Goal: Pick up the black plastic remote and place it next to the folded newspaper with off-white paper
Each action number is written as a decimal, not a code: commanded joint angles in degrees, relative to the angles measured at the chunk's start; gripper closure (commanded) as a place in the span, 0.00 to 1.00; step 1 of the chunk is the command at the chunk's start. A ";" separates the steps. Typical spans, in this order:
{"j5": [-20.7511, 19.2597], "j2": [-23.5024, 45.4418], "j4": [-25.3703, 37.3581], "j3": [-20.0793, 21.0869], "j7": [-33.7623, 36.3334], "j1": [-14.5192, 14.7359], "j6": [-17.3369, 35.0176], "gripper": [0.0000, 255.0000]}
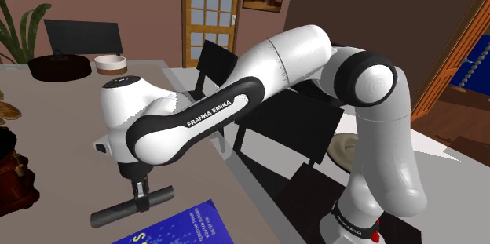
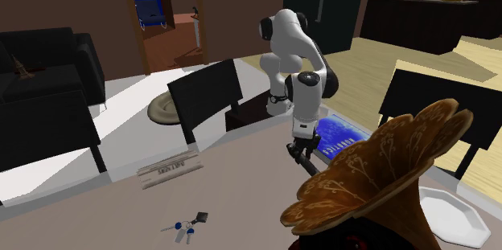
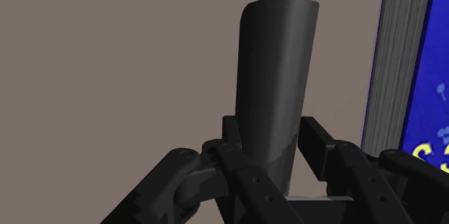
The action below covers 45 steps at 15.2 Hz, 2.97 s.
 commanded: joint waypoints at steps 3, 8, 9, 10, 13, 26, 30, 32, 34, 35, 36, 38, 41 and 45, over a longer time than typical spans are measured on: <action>0.43 -1.31 1.32 0.25 -0.08 -0.09 -2.58 1.00; 0.91 -2.74 3.18 0.50 -0.22 -0.22 -5.82 1.00; 1.00 -3.00 3.60 0.54 -0.24 -0.24 -6.48 1.00; 1.08 -3.24 4.03 0.58 -0.26 -0.25 -7.15 1.00; 1.27 -3.81 5.16 0.68 -0.30 -0.28 -8.82 1.00; 2.13 -2.93 7.33 -3.99 -15.76 -10.93 -10.60 1.00; 2.03 -0.89 10.63 -5.43 -20.20 -13.84 -12.01 1.00; 1.94 0.46 12.80 -6.14 -22.35 -15.22 -12.90 1.00; 1.85 1.40 13.52 -6.49 -23.41 -15.92 -12.72 1.00; 1.82 1.58 13.02 -6.52 -23.41 -15.92 -12.04 1.00; 1.78 1.75 12.51 -6.54 -23.41 -15.93 -11.36 1.00; 1.70 2.19 11.62 -6.59 -23.39 -15.92 -10.04 1.00; 1.56 2.90 10.37 -6.67 -23.37 -15.91 -8.09 1.00; 1.34 4.00 8.93 -6.80 -23.33 -15.87 -5.57 1.00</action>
